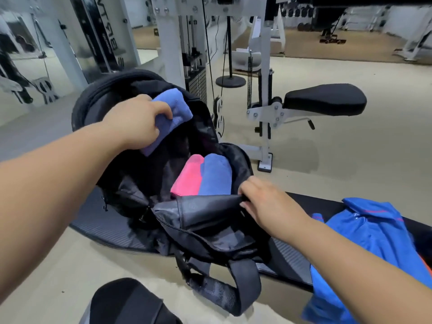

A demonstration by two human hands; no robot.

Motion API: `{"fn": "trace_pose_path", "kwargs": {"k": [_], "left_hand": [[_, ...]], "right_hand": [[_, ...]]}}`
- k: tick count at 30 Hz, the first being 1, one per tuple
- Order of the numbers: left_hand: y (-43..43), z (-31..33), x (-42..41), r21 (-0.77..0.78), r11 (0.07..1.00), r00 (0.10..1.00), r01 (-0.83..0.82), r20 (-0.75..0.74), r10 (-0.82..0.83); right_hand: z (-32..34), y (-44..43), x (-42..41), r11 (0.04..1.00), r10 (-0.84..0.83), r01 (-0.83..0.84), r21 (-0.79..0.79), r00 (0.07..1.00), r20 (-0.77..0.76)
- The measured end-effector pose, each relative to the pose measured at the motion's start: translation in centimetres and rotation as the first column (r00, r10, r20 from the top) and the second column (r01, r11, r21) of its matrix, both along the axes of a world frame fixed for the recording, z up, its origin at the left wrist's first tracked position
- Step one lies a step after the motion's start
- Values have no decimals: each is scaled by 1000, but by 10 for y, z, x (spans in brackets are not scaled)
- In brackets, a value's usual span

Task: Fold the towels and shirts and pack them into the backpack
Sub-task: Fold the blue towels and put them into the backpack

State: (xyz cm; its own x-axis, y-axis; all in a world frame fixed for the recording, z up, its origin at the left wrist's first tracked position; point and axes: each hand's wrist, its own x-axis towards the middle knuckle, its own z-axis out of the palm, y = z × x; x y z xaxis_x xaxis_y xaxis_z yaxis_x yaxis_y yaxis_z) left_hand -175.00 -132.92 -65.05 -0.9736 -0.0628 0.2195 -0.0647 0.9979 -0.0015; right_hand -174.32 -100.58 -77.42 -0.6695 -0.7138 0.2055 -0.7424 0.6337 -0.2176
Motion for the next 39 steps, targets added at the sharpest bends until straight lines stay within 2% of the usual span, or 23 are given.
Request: {"fn": "trace_pose_path", "kwargs": {"k": [2, 4, 6, 9, 11, 14, 15, 16, 17, 19, 20, 23, 25, 28, 30, 31, 33, 34, 35, 39], "left_hand": [[29, -5, -2, 125, 991, 998, 50, 41, -55], [52, -19, -3, 311, 949, 990, 47, 115, -86], [58, -39, -7, 438, 899, 980, -22, 189, -68], [47, -69, -15, 520, 841, 966, -148, 260, 9], [43, -83, -19, 678, 702, 962, -217, 273, 34], [45, -95, -21, 913, 321, 959, -253, 281, -44], [44, -99, -23, 926, 278, 956, -256, 285, -72], [41, -104, -25, 906, 338, 951, -254, 298, -83], [36, -108, -27, 842, 474, 941, -258, 331, -76], [30, -110, -27, 615, 748, 911, -249, 411, -35], [28, -110, -27, 499, 837, 900, -225, 435, -18], [32, -109, -29, 187, 981, 923, -54, 384, -22], [36, -110, -30, 51, 998, 946, 48, 320, -62], [34, -114, -30, 21, 997, 911, 76, 404, -78], [34, -114, -27, -92, 989, 896, 114, 440, -62], [37, -114, -25, -219, 963, 907, 159, 418, -55], [45, -115, -22, -478, 842, 942, 249, 322, -96], [48, -116, -22, -544, 797, 949, 262, 297, -109], [47, -119, -23, -568, 779, 947, 265, 306, -99], [35, -130, -25, -409, 882, 899, 234, 437, -36]], "right_hand": [[1, -2, 3, 1000, 10, -10, -5, 1000, -5], [3, -3, 4, 1000, 27, -27, -1, 1000, -8], [4, -1, 4, 999, 39, -39, 1, 999, -7], [3, 0, 4, 999, 48, -48, -2, 999, -17], [2, -2, 3, 999, 45, -45, -10, 999, -18], [-1, -1, 1, 999, 41, -41, -14, 999, -19], [-2, -1, 1, 999, 42, -42, -15, 999, -21], [-3, -1, 1, 999, 42, -43, -16, 999, -24], [-4, 0, 0, 999, 44, -44, -19, 999, -27], [-6, 0, 0, 999, 47, -48, -22, 998, -31], [-7, 1, 0, 999, 46, -47, -23, 998, -33], [-9, 1, -1, 999, 42, -43, -25, 998, -37], [-10, 0, -1, 999, 43, -44, -26, 998, -46], [-10, -1, -2, 999, 40, -41, -19, 998, -55], [-10, -2, -2, 999, 37, -37, -14, 998, -59], [-10, -2, -1, 999, 34, -35, -10, 998, -61], [-10, -1, -1, 999, 32, -32, -1, 997, -63], [-10, -1, -1, 1000, 31, -31, 3, 998, -63], [-10, -1, -1, 1000, 30, -30, 7, 997, -64], [-12, -1, -1, 1000, 23, -22, 17, 997, -76]]}}
